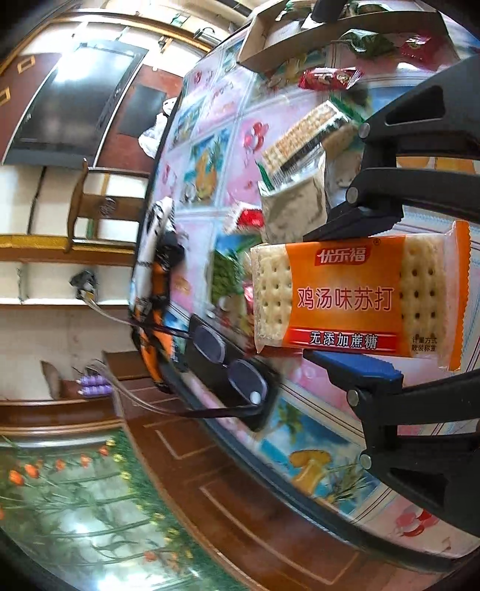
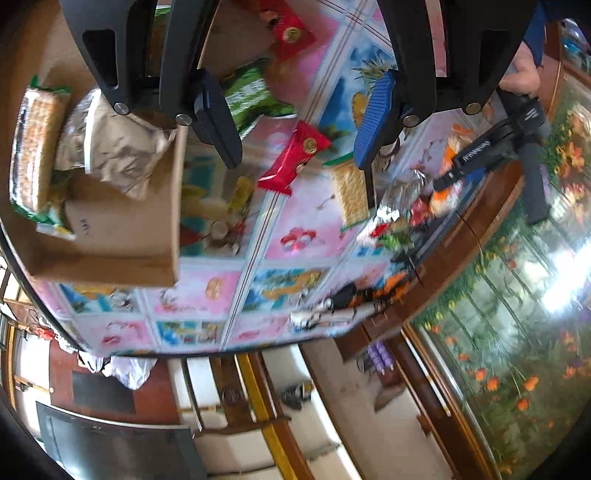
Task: Organize snacks
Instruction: 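Grasp an orange cracker pack with the left gripper while the right reaches for a red candy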
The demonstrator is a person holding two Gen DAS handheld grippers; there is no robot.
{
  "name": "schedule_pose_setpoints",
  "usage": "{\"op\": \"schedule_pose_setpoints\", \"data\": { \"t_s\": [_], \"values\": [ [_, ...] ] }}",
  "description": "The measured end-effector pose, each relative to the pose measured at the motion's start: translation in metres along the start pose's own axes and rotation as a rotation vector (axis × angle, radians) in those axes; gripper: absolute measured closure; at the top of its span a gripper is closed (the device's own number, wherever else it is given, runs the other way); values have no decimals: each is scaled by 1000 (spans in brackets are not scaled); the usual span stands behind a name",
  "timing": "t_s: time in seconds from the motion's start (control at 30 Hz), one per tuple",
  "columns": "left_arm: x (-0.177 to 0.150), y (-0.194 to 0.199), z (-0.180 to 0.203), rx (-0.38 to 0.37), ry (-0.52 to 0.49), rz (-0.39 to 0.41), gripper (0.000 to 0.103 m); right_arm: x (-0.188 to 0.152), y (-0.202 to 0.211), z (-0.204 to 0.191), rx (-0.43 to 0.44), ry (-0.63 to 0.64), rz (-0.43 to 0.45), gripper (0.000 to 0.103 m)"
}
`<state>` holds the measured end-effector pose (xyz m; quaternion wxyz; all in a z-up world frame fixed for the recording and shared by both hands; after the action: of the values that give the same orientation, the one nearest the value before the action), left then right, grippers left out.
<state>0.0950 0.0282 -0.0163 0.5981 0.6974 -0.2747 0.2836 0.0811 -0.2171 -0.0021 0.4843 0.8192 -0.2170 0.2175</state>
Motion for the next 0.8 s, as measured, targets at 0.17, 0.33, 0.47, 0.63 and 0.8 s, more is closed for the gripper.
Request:
{"op": "schedule_pose_setpoints", "data": {
  "t_s": [0.17,0.33,0.47,0.63,0.8],
  "values": [
    [5,8,6,-11,-18,38,51,-7,-36,-8,-117,-10,-98,48],
    [6,9,12,-21,-38,45,51,-4,-60,2,-198,-46,-138,54],
    [7,10,16,-35,-48,54,51,-5,-74,5,-233,-44,-159,71],
    [7,12,18,-58,-48,58,51,-9,-72,3,-209,-29,-138,82],
    [9,17,29,-110,-53,79,51,-7,-40,-12,-96,-2,-23,84]
  ]
}}
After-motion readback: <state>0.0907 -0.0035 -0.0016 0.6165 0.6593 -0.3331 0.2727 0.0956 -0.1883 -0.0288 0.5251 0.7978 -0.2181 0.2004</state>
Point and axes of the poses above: each gripper's, at about its wrist camera, not at the fingertips, and y roughly against the way its jaws point, z to its right, x to its top, the point moved 9 cm from there along -y, roughly the way its jaws point, and after that the axes turned 10 degrees about -y, right-handed, at the moved point
